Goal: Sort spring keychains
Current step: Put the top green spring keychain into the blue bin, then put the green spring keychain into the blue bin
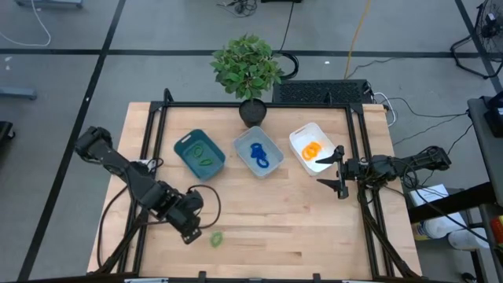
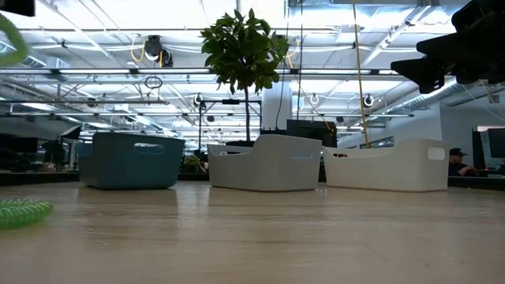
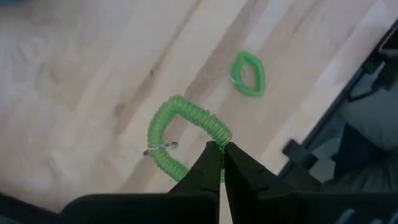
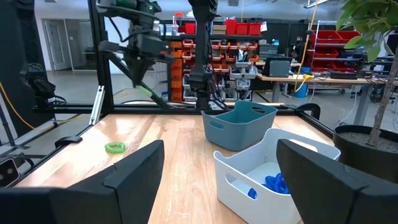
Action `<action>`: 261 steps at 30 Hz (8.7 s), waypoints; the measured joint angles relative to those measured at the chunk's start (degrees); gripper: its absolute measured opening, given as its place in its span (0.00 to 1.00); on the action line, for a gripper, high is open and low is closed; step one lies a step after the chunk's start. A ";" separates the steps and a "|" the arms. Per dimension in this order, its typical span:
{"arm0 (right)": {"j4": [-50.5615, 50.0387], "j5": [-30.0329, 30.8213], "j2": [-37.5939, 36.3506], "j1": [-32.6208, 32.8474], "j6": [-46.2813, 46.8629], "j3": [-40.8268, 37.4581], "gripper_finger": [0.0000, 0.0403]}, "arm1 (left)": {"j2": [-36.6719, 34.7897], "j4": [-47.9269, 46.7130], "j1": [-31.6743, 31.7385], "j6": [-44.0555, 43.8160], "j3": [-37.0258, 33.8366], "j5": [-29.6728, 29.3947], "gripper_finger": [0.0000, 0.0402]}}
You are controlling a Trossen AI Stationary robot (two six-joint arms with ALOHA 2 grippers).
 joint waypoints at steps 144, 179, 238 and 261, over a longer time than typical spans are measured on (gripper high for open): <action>0.02 0.00 -0.01 -0.02 -0.01 0.00 0.74 | 0.93 4.73 7.16 19.10 -6.73 -5.90 0.94; 0.02 0.02 0.00 0.00 -0.02 0.01 0.74 | 27.06 14.16 -1.63 32.87 2.82 -12.78 0.94; 0.02 0.02 -0.02 -0.02 -0.02 0.02 0.74 | 4.56 -7.15 21.46 47.93 2.78 -8.46 0.02; 0.02 0.01 0.00 -0.01 -0.02 0.00 0.74 | 1.36 -9.93 44.45 47.56 2.78 -9.68 0.02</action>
